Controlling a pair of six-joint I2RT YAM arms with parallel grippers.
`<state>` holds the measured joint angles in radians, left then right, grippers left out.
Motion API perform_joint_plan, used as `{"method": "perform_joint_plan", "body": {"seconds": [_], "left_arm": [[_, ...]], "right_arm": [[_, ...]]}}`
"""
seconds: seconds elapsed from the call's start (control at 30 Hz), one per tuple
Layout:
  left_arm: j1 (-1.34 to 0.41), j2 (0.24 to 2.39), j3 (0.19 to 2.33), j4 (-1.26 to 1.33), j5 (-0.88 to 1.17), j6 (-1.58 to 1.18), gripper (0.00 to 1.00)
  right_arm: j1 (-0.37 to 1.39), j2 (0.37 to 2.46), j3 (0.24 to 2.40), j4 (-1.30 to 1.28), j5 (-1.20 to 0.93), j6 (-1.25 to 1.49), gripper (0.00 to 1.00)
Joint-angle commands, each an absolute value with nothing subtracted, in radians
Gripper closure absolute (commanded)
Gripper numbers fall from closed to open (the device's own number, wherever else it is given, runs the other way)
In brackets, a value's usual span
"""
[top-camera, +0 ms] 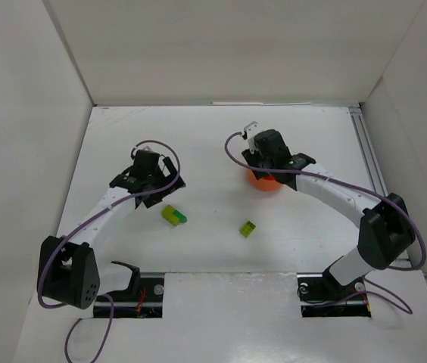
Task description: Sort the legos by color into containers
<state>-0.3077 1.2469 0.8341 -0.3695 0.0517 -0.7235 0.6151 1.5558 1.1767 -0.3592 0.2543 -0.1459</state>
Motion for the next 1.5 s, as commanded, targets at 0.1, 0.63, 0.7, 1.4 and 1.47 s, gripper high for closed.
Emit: {"method": "perform_joint_plan", "body": {"seconds": [0.1, 0.63, 0.7, 1.4, 1.47], "left_arm": [[-0.311, 1.181, 0.784, -0.425, 0.034, -0.79, 0.01], [-0.264, 1.192, 0.664, -0.439, 0.008, -0.983, 0.07], [-0.264, 1.212, 0.655, -0.43, -0.001, -1.029, 0.08], [-0.264, 1.312, 0.637, -0.38, -0.044, -1.1, 0.47], [-0.273, 1.312, 0.637, -0.37, -0.044, -1.089, 0.51]], "right_arm": [[0.638, 1.456, 1.166, -0.331, 0.247, -0.137, 0.46], [0.658, 1.37, 1.068, -0.313, 0.19, -0.109, 0.44], [0.667, 1.37, 1.068, -0.313, 0.19, -0.109, 0.44], [0.667, 1.352, 1.058, -0.341, 0.21, -0.109, 0.41], [0.667, 1.351, 1.048, -0.341, 0.21, -0.109, 0.41]]}}
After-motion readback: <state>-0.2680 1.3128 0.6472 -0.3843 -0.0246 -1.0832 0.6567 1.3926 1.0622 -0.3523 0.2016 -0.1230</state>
